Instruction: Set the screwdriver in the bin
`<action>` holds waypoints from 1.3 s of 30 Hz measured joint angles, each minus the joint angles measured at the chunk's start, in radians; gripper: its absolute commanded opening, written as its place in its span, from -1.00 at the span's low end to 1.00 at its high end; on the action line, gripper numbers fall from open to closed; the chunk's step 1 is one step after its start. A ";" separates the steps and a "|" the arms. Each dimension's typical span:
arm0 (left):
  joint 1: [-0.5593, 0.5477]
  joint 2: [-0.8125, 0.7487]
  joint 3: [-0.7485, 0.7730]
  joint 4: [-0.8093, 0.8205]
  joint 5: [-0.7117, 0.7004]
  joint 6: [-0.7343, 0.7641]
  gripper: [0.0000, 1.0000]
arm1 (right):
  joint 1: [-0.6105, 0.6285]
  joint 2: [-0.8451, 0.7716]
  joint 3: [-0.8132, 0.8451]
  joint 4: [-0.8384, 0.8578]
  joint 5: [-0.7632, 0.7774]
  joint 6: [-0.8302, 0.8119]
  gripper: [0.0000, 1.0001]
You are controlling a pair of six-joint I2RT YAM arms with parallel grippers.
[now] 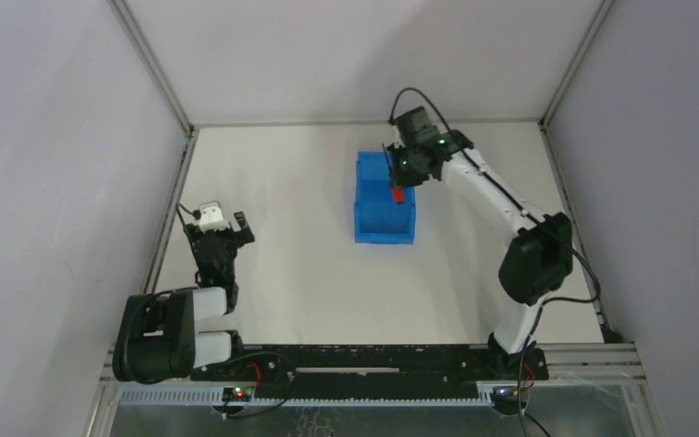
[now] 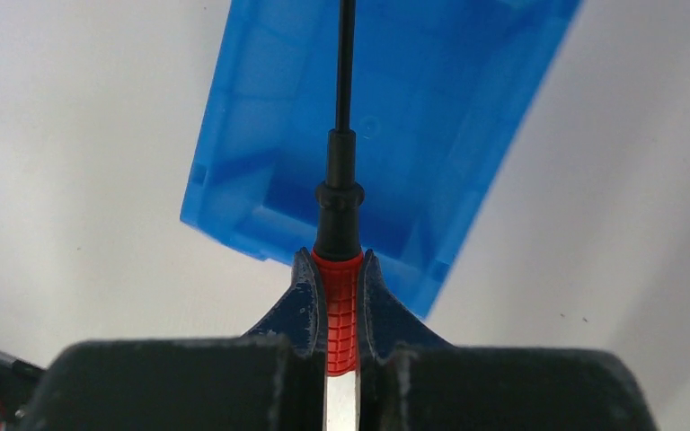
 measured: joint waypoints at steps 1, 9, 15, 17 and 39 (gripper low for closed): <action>0.000 0.000 0.000 0.000 0.000 0.000 1.00 | 0.020 0.022 0.001 0.012 0.006 0.004 -0.92; 0.000 0.000 0.000 0.000 0.000 0.000 1.00 | 0.098 0.111 -0.106 0.158 0.095 0.030 -0.74; 0.000 0.000 0.000 0.000 0.000 0.000 0.99 | 0.113 0.142 -0.208 0.278 0.116 0.040 -0.47; 0.000 0.000 0.000 0.000 0.000 0.000 1.00 | 0.116 0.166 -0.222 0.315 0.127 0.041 -0.37; 0.000 0.000 0.000 0.000 0.000 0.000 0.99 | 0.141 0.067 -0.142 0.257 0.277 0.084 0.70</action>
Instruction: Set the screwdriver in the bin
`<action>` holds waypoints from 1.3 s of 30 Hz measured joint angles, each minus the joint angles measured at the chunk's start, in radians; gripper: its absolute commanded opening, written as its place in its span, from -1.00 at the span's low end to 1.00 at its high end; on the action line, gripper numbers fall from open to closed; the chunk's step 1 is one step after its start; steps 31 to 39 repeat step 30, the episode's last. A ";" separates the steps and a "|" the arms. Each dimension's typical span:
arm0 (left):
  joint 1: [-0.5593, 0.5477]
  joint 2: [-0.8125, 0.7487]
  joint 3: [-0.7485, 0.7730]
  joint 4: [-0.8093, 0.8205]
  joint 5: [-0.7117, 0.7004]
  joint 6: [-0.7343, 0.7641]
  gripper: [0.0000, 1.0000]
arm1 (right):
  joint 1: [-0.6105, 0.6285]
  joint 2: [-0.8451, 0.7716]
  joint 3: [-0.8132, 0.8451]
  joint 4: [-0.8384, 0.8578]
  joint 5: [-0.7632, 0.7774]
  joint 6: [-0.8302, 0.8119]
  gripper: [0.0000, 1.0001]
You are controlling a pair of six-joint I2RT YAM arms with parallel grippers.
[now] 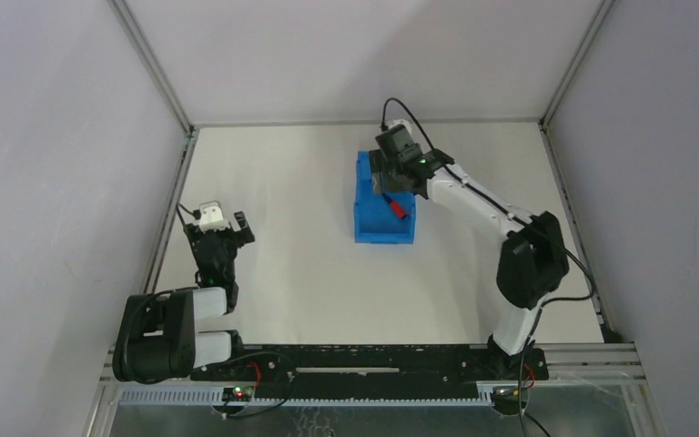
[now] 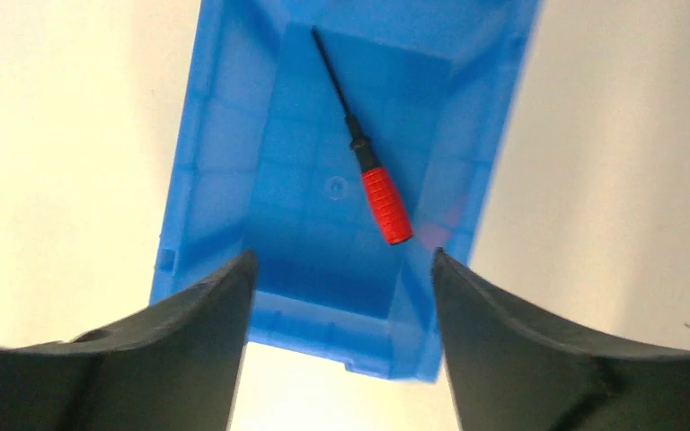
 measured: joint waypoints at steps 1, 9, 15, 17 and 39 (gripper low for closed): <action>0.000 0.000 0.000 0.000 0.000 0.000 1.00 | -0.003 -0.025 0.000 -0.008 0.014 -0.001 0.78; 0.000 0.000 0.000 0.000 0.000 0.000 1.00 | -0.174 -0.277 -0.127 -0.004 0.021 -0.056 0.99; 0.000 0.000 0.000 0.000 0.000 0.000 1.00 | -0.454 -0.396 -0.281 0.006 -0.041 -0.103 0.99; 0.000 0.000 0.000 0.000 0.000 0.000 1.00 | -0.562 -0.429 -0.328 0.014 -0.096 -0.113 0.99; 0.000 0.000 0.000 0.000 0.000 0.000 1.00 | -0.771 -0.572 -0.457 0.083 -0.246 -0.142 0.99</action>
